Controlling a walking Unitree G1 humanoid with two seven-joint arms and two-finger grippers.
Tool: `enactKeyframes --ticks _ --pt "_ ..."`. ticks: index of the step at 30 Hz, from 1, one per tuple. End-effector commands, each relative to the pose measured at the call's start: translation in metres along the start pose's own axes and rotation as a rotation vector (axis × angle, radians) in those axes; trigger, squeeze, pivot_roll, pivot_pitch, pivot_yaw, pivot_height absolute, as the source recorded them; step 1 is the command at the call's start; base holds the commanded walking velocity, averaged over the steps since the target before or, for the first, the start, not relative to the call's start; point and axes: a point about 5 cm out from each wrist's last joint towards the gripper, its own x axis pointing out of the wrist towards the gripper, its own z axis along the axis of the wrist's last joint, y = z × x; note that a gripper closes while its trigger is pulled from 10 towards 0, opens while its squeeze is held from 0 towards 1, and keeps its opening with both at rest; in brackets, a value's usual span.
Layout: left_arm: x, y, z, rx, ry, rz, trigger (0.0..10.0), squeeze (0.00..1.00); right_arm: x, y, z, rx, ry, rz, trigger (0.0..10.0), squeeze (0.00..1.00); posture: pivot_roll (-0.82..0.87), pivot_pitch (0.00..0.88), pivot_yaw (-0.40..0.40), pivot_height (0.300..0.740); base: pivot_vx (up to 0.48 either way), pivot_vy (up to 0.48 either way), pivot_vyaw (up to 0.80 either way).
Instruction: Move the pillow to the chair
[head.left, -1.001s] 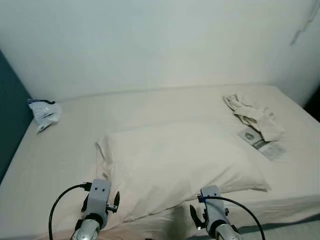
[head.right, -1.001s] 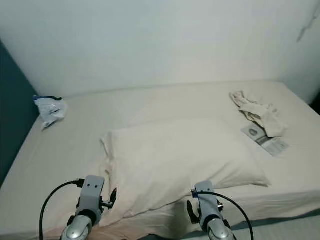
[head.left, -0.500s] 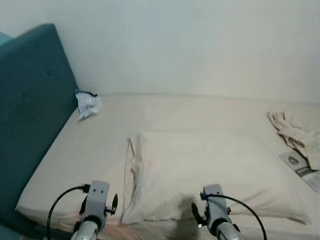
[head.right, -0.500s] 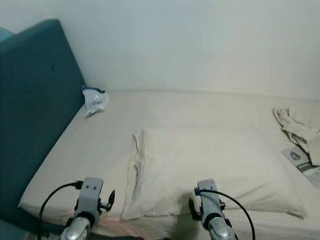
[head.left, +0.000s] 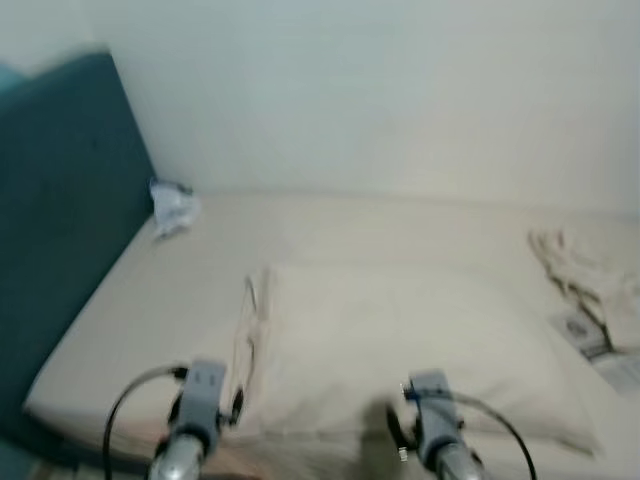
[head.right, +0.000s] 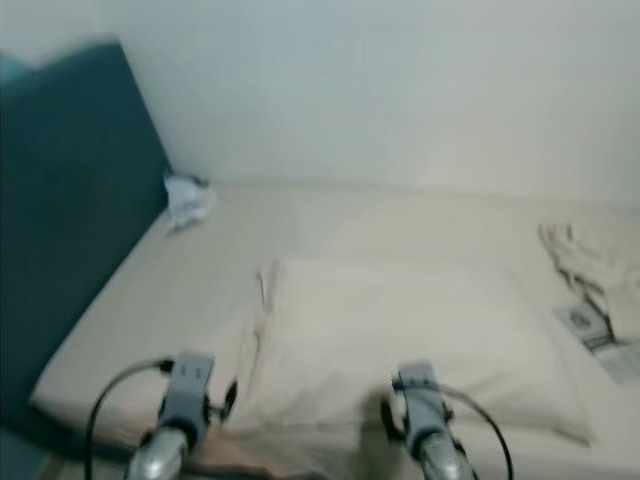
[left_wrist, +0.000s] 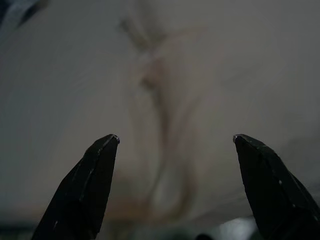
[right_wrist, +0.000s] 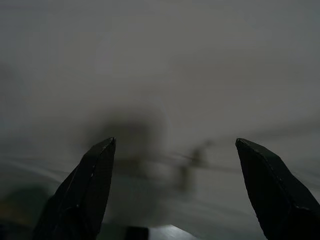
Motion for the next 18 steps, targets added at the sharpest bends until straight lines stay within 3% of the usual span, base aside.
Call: enactKeyframes --ticks 1,11,18 --pt "0.0 0.003 -0.002 0.002 0.017 0.002 10.0 0.0 -0.002 0.004 -0.006 0.018 0.027 0.002 10.0 0.0 0.01 0.048 0.009 0.74 0.0 0.0 0.0" --pt "0.001 -0.002 -0.001 0.005 0.014 -0.04 10.0 0.0 -0.001 0.0 -0.002 0.025 0.008 -0.012 10.0 0.0 0.0 0.038 0.012 0.74 0.0 0.0 0.0" --pt "0.006 -0.006 0.009 -0.03 -0.023 -0.068 10.0 0.0 0.008 -0.007 0.026 0.035 -0.102 -0.035 10.0 0.0 -0.01 0.042 0.009 0.74 0.0 0.0 0.0"
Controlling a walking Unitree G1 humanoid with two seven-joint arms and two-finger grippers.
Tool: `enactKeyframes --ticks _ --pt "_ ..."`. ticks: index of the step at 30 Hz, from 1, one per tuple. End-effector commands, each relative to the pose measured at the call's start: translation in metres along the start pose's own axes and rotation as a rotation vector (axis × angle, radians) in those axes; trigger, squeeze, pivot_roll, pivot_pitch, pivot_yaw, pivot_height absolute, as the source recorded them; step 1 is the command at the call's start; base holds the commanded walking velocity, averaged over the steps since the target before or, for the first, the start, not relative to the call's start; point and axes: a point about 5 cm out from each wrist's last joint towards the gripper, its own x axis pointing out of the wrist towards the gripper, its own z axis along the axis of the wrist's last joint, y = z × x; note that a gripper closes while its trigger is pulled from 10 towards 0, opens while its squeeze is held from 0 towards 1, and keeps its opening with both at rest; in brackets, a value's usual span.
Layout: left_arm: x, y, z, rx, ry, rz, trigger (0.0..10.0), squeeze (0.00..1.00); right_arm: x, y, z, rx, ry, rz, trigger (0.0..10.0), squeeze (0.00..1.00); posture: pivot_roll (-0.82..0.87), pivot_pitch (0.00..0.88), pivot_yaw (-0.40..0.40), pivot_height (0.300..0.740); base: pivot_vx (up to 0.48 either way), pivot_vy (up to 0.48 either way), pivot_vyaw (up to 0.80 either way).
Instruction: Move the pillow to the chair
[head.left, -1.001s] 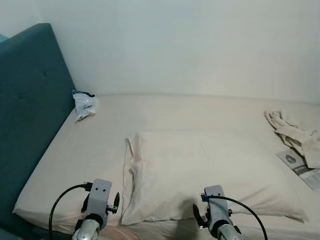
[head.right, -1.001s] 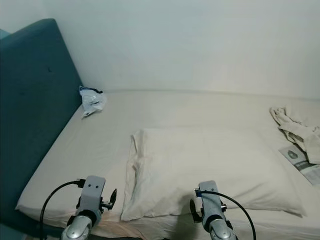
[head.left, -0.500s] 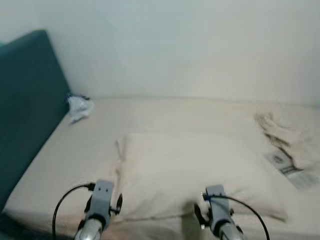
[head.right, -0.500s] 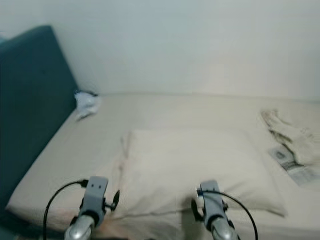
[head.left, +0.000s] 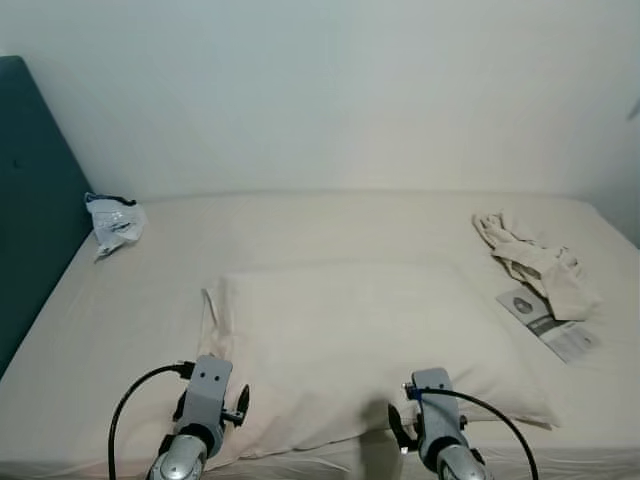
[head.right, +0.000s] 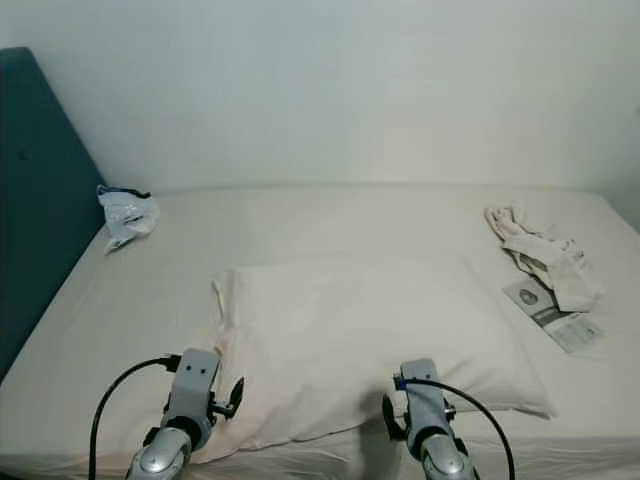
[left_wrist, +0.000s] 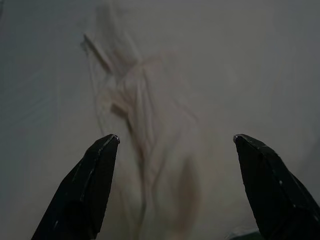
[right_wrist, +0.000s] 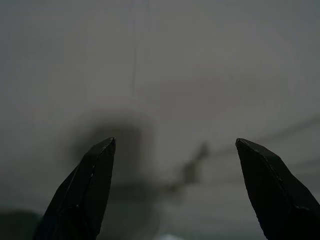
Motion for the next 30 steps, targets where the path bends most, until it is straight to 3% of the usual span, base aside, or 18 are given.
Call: enactKeyframes --ticks 1,12,20,30 --pt "0.002 -0.003 0.003 -0.022 -0.009 -0.024 10.0 0.0 0.004 -0.007 0.013 0.026 -0.062 -0.034 10.0 0.0 -0.01 0.043 0.008 0.74 0.0 0.0 0.0" --pt "0.007 0.002 0.013 -0.029 -0.044 -0.025 10.0 0.0 0.012 -0.014 0.04 0.034 -0.154 -0.045 10.0 0.0 -0.01 0.053 0.004 0.74 0.0 0.0 0.0" --pt "0.007 0.005 0.015 -0.02 -0.051 0.002 10.0 0.0 0.013 -0.008 0.04 0.052 -0.151 -0.031 10.0 0.0 0.0 0.056 0.004 0.74 0.0 0.0 0.0" --pt "0.008 0.0 0.014 -0.038 -0.037 0.006 10.0 0.0 0.01 -0.001 0.032 0.057 -0.135 -0.014 10.0 0.0 -0.01 0.061 0.007 0.74 0.0 -0.39 0.0"
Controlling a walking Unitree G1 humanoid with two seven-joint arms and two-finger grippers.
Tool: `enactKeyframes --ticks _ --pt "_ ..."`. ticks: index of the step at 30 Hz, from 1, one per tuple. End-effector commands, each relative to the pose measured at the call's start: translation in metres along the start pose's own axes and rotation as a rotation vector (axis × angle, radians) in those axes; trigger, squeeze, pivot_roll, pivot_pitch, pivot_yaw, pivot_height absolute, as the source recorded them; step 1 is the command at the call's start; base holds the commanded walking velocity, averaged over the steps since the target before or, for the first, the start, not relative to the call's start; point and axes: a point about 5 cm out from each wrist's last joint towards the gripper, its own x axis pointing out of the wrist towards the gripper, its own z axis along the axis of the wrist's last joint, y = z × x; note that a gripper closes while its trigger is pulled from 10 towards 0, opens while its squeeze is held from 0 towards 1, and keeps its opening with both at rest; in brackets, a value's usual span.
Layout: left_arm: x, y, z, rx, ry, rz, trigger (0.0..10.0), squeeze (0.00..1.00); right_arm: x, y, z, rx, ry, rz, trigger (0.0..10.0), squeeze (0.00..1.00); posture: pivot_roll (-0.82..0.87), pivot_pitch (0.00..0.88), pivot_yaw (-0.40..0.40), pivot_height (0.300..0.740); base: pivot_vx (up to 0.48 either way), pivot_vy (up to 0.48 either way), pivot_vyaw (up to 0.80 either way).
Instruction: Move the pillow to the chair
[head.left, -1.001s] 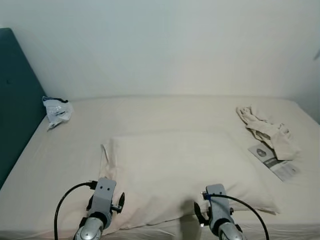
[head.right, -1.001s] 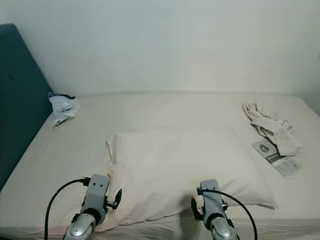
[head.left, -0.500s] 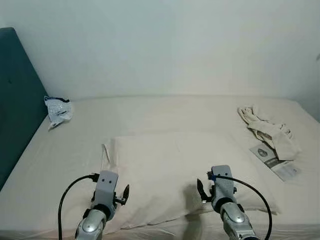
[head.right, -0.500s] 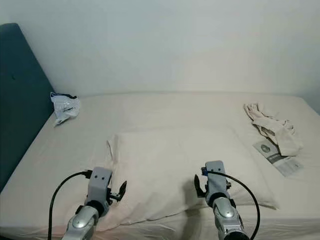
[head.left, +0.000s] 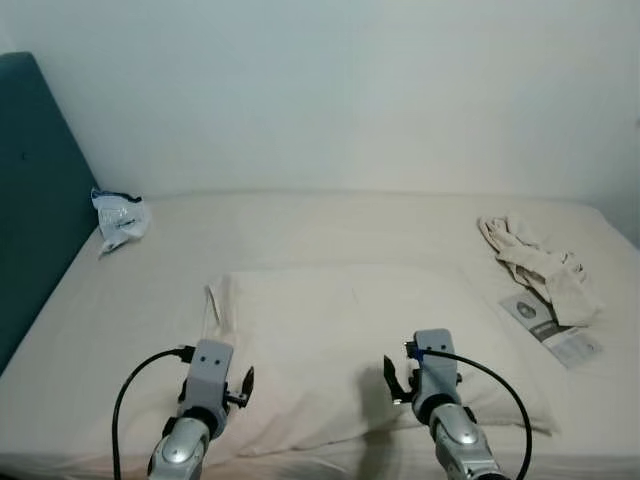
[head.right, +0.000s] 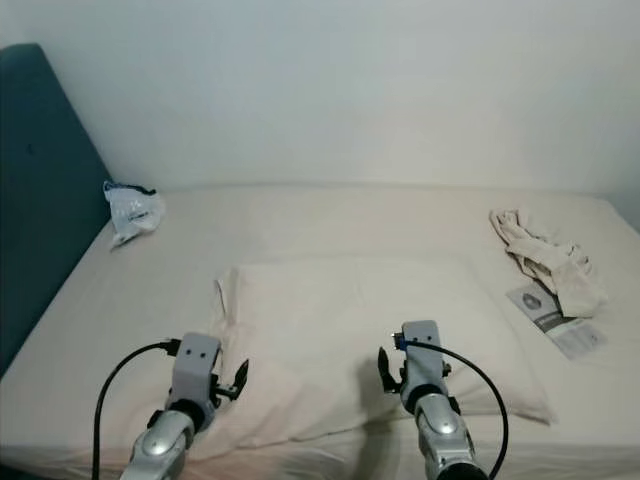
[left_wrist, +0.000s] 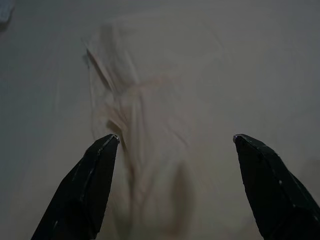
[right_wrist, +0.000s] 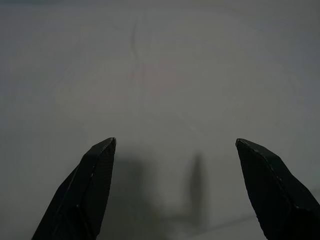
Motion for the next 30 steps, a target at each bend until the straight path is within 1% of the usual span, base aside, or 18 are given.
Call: enactKeyframes --ticks 1,8,10,13,14,16,18,20,22,24,30 --pt "-0.0003 -0.0017 -0.0021 -0.009 0.016 0.0 10.0 0.0 -0.0036 -0.0059 -0.0039 0.004 0.002 -0.018 10.0 0.0 -0.01 0.061 0.007 0.74 0.0 -0.439 0.0" --pt "-0.0013 -0.0006 -0.0046 -0.018 0.034 0.0 10.0 0.0 -0.0055 -0.0063 -0.007 0.006 0.009 -0.024 10.0 0.0 -0.01 0.065 0.01 0.74 0.0 -0.451 0.0" --pt "-0.0011 0.0004 -0.0078 -0.02 0.07 0.002 10.0 0.0 -0.0058 -0.0067 -0.0073 0.008 0.009 -0.03 10.0 0.0 -0.01 0.066 0.01 0.74 0.0 0.0 0.0" --pt "-0.0009 0.0004 -0.0095 -0.038 0.089 -0.003 10.0 0.0 -0.0059 -0.0063 -0.0073 0.009 0.007 -0.03 10.0 0.0 -0.01 0.065 0.011 0.74 0.0 0.0 0.0" --pt "-0.0006 -0.0011 -0.0097 -0.068 0.092 -0.018 10.0 0.0 -0.0059 -0.006 -0.0071 0.009 0.006 -0.029 10.0 0.0 -0.01 0.07 0.011 0.74 0.0 0.48 0.0" --pt "-0.0001 -0.0027 -0.0092 -0.088 0.091 -0.031 10.0 0.0 -0.0058 -0.0062 -0.0069 0.009 0.006 -0.029 10.0 0.0 -0.01 0.072 0.01 0.74 0.0 0.48 0.0" --pt "0.0003 -0.003 -0.0086 -0.078 0.09 -0.032 10.0 0.0 -0.0059 -0.0066 -0.0069 0.01 0.006 -0.03 10.0 0.0 -0.01 0.072 0.01 0.74 0.0 0.48 0.0" --pt "0.0005 -0.0032 -0.0069 -0.047 0.078 -0.035 10.0 0.0 -0.0061 -0.0066 -0.0073 0.01 0.007 -0.031 10.0 0.0 -0.01 0.072 0.011 0.74 0.0 0.48 0.0" --pt "0.0005 -0.003 -0.0067 -0.042 0.076 -0.03 10.0 0.0 -0.0062 -0.0067 -0.0074 0.011 0.008 -0.031 10.0 0.0 -0.01 0.072 0.011 0.74 0.0 0.394 0.0" --pt "0.0004 -0.0026 -0.0055 -0.01 0.065 -0.023 10.0 0.0 -0.0061 -0.0067 -0.0074 0.011 0.009 -0.031 10.0 0.0 -0.01 0.073 0.012 0.74 0.0 0.0 0.0" --pt "0.0013 -0.001 -0.0041 0.012 0.06 -0.003 10.0 0.0 -0.0057 -0.0065 -0.0066 0.011 0.006 -0.033 10.0 0.0 -0.01 0.074 0.012 0.74 0.0 0.0 0.0"
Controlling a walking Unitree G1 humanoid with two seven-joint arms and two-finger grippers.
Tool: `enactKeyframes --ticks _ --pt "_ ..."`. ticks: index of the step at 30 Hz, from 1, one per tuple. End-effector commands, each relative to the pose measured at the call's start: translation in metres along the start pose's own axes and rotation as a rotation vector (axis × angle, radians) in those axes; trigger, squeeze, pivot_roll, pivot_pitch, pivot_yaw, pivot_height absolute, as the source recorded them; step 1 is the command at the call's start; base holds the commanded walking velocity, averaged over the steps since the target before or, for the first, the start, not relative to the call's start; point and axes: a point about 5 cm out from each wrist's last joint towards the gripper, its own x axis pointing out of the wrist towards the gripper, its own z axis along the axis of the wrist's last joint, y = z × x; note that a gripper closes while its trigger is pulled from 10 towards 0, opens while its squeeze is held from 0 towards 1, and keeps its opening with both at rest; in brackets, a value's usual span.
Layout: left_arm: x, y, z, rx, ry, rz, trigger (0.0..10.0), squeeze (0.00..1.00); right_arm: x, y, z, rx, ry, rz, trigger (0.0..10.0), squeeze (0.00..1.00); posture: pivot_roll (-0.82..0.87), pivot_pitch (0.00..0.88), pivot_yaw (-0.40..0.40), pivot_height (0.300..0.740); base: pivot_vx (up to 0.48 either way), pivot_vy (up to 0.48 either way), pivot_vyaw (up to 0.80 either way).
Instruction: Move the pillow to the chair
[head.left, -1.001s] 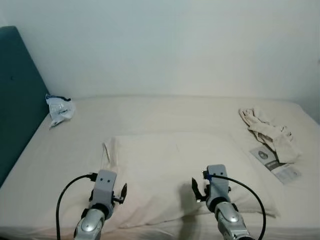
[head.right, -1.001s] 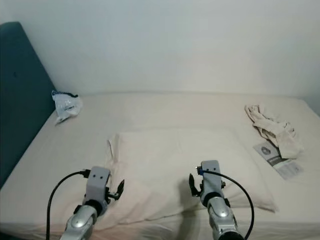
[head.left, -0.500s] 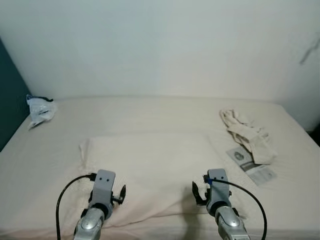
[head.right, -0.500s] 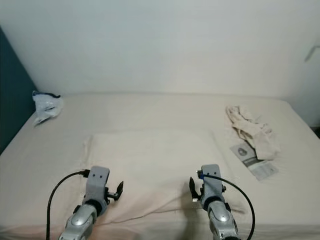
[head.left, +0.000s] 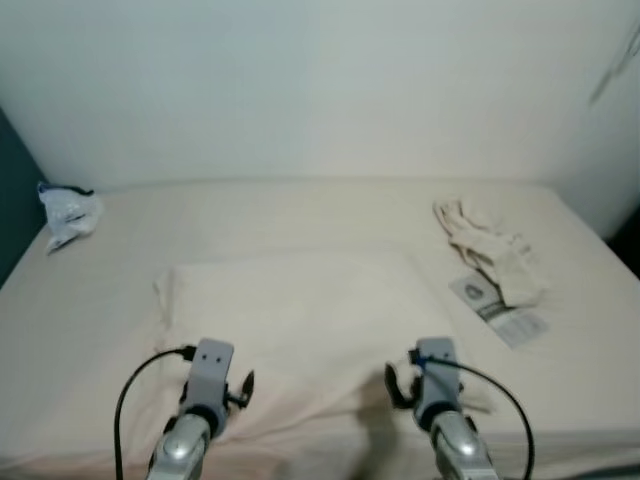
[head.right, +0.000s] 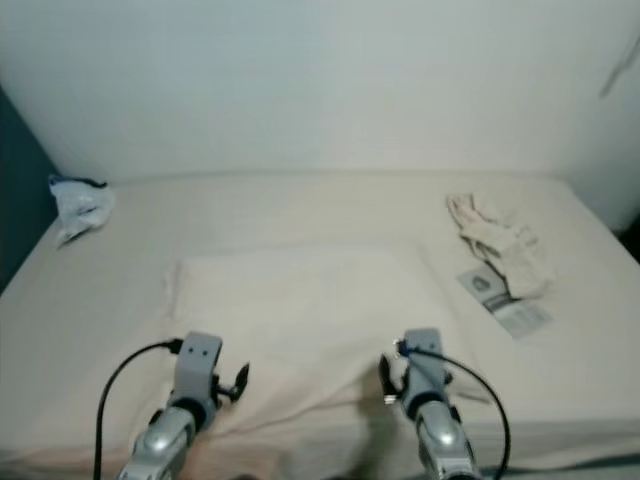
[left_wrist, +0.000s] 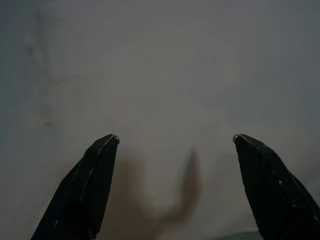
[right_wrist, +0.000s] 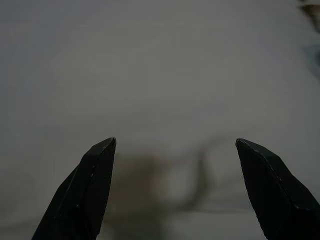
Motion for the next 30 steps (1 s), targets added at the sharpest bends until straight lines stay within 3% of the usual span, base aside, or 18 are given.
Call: enactKeyframes --ticks 1,7,13,14,16,17,22,26,29,30 --pt "-0.002 0.001 -0.003 0.011 0.008 0.011 10.0 0.0 -0.001 -0.003 0.0 0.003 0.0 -0.011 10.0 0.0 -0.01 0.074 0.012 0.74 0.0 0.0 0.0" --pt "0.003 -0.003 0.007 -0.02 -0.016 -0.011 10.0 0.0 0.0 -0.015 0.003 0.074 -0.014 -0.073 10.0 0.0 -0.01 0.076 0.013 0.74 0.0 0.0 0.0" --pt "0.009 -0.001 0.029 -0.054 -0.127 -0.027 10.0 0.0 0.006 -0.025 0.015 0.114 -0.036 -0.086 10.0 0.02 -0.01 0.077 0.023 0.74 0.0 0.0 0.0" --pt "0.011 -0.001 0.033 -0.061 -0.143 -0.033 10.0 0.64 0.008 -0.03 0.02 0.128 -0.048 -0.097 10.0 1.0 -0.01 0.078 0.023 0.74 0.0 0.0 0.0" --pt "0.012 -0.001 0.039 -0.076 -0.165 -0.047 10.0 0.64 0.01 -0.034 0.027 0.143 -0.069 -0.105 10.0 1.0 -0.01 0.079 0.025 0.74 0.0 0.0 0.0" --pt "0.014 -0.002 0.043 -0.084 -0.175 -0.064 10.0 1.0 0.012 -0.038 0.034 0.141 -0.09 -0.103 10.0 1.0 -0.01 0.079 0.025 0.74 0.0 0.0 0.0" --pt "0.02 -0.004 0.052 -0.097 -0.18 -0.09 10.0 1.0 0.017 -0.041 0.048 0.085 -0.117 -0.033 10.0 1.0 -0.01 0.084 0.016 0.74 0.0 0.0 0.0" --pt "0.023 -0.007 0.052 -0.089 -0.138 -0.136 10.0 1.0 0.022 -0.033 0.053 0.038 -0.097 0.079 10.0 1.0 -0.01 0.09 0.023 0.74 0.0 0.0 0.0" --pt "0.026 -0.004 0.053 -0.05 -0.117 -0.103 10.0 1.0 0.025 -0.029 0.055 -0.026 -0.073 0.102 10.0 1.0 -0.01 0.092 0.027 0.74 0.0 0.0 0.0" --pt "0.027 -0.003 0.055 -0.051 -0.119 -0.097 10.0 1.0 0.026 -0.03 0.057 -0.034 -0.065 0.096 10.0 0.76 -0.01 0.092 0.027 0.74 0.0 0.0 0.0"
